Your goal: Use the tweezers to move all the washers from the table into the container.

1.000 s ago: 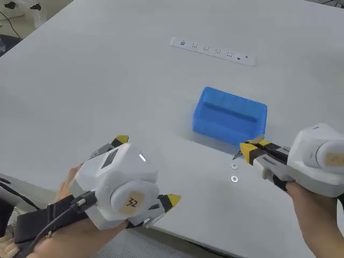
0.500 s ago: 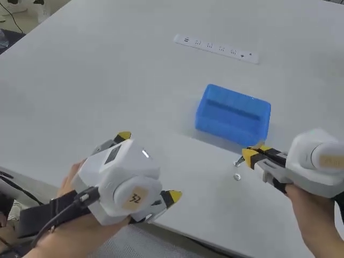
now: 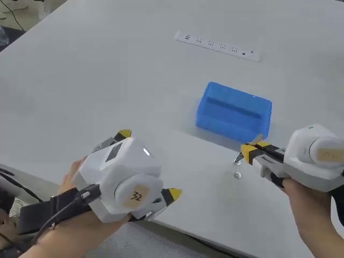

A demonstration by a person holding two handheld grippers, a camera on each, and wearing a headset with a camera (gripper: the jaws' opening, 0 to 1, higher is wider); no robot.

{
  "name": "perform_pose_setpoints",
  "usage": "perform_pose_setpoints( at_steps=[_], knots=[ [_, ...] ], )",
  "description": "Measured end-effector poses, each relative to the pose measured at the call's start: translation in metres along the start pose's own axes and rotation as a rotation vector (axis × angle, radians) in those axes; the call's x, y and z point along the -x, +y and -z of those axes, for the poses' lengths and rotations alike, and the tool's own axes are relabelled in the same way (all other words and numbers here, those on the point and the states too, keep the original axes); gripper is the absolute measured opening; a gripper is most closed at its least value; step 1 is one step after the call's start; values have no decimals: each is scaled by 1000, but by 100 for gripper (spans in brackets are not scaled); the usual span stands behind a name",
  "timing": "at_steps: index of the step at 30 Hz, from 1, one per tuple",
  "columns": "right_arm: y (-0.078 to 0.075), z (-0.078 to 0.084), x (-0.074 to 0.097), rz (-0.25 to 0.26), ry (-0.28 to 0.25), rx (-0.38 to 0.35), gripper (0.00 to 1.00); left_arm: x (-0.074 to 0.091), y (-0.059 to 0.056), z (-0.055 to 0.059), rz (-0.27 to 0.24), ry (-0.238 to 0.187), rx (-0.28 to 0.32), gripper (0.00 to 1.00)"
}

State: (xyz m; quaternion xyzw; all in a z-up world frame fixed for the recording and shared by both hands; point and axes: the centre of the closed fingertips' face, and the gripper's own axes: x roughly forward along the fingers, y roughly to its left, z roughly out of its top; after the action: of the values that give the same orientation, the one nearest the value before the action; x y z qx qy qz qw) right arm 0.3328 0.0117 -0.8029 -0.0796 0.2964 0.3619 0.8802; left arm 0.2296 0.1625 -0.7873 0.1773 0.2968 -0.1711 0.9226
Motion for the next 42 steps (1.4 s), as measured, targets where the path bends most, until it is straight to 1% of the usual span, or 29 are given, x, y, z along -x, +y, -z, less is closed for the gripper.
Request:
perform_pose_setpoints(
  at_steps=[2, 4, 6, 7, 9, 15, 24, 32, 42],
  knots=[
    [1, -1, 0, -3, -3, -22, 3, 0, 0, 0, -1, -2, 1, 90],
    [0, -2, 0, -3, -7, -25, 3, 0, 0, -1, 0, -3, 2, 90],
    [0, 0, -1, 4, 3, -18, 3, 0, 0, 0, 0, -2, 0, 90],
    [1, -1, 0, 3, -4, -19, 3, 0, 0, 0, 0, -2, -2, 90],
    [2, 0, 1, 2, -1, -21, 3, 0, 0, 0, -1, 1, -3, 90],
    [2, 3, 5, 8, 7, 6, 3, 0, 0, 0, -3, -2, -4, 89],
    [-1, 8, 9, 13, 15, 9, 3, 0, 0, 0, -4, -2, -5, 89],
    [1, 10, 13, 18, 20, 12, 3, 0, 0, 1, -5, 1, -8, 89],
    [0, 11, 9, 13, 26, 20, 3, 0, -1, 1, -4, 5, -12, 89]
  ],
)
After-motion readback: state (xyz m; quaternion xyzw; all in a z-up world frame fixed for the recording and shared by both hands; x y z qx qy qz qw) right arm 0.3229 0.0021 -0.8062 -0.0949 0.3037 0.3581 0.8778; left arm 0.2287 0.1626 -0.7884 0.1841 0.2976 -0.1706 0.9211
